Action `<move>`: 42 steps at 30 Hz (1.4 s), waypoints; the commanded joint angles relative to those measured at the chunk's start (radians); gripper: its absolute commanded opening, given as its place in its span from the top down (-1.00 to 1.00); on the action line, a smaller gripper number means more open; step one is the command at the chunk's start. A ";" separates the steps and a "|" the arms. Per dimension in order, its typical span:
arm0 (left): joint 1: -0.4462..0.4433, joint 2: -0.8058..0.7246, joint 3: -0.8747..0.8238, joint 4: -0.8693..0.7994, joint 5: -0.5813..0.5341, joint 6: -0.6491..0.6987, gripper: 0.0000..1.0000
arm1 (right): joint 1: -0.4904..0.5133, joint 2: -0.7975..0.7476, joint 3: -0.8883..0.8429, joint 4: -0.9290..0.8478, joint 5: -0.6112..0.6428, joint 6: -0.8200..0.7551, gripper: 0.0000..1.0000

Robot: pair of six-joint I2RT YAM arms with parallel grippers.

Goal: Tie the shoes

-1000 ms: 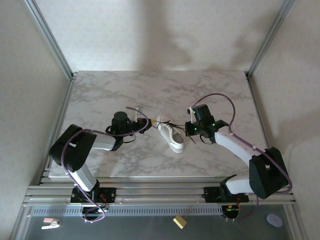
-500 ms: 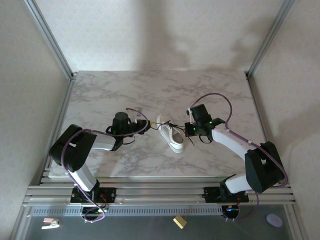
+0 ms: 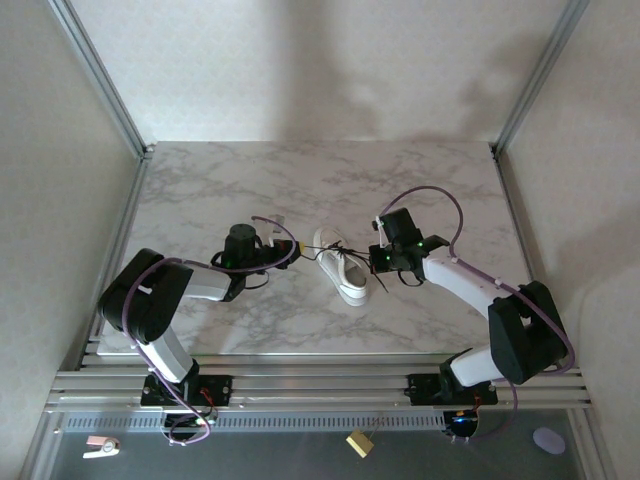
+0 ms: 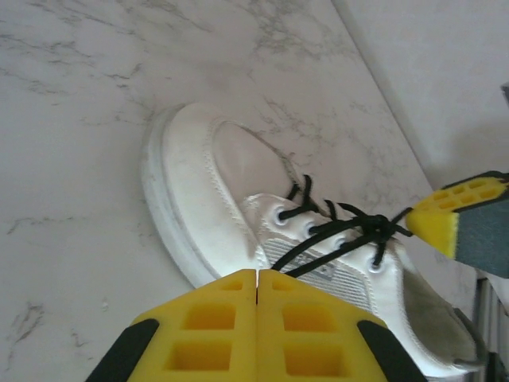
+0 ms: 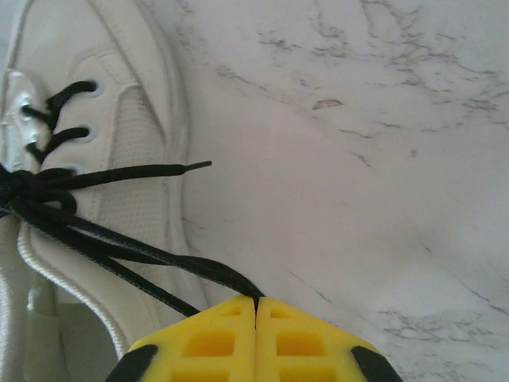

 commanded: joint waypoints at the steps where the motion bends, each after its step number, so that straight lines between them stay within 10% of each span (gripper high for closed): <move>1: -0.011 0.002 0.012 0.128 0.163 0.025 0.82 | -0.009 -0.058 -0.018 0.078 -0.123 -0.029 1.00; 7: -0.086 -0.101 0.046 0.007 0.077 0.119 -0.27 | -0.008 -0.175 -0.070 0.244 -0.165 0.010 0.50; 13: -0.082 -0.356 -0.032 -0.122 -0.333 0.188 -0.99 | -0.014 -0.373 -0.222 0.343 0.146 0.055 -0.14; 19: -0.049 -0.654 -0.185 -0.177 -0.866 0.176 -0.99 | -0.073 -0.534 -0.404 0.485 0.422 0.086 -0.37; 26: 0.091 -0.749 -0.310 -0.054 -1.046 0.320 -0.99 | -0.258 -0.502 -0.416 0.486 0.461 -0.008 -0.82; 34: 0.146 -0.573 -0.336 0.041 -1.102 0.509 -0.99 | -0.336 -0.276 -0.465 0.733 0.425 -0.204 -0.98; 42: 0.269 -0.319 -0.320 0.268 -0.933 0.526 -0.99 | -0.422 -0.034 -0.432 0.967 0.160 -0.239 -0.99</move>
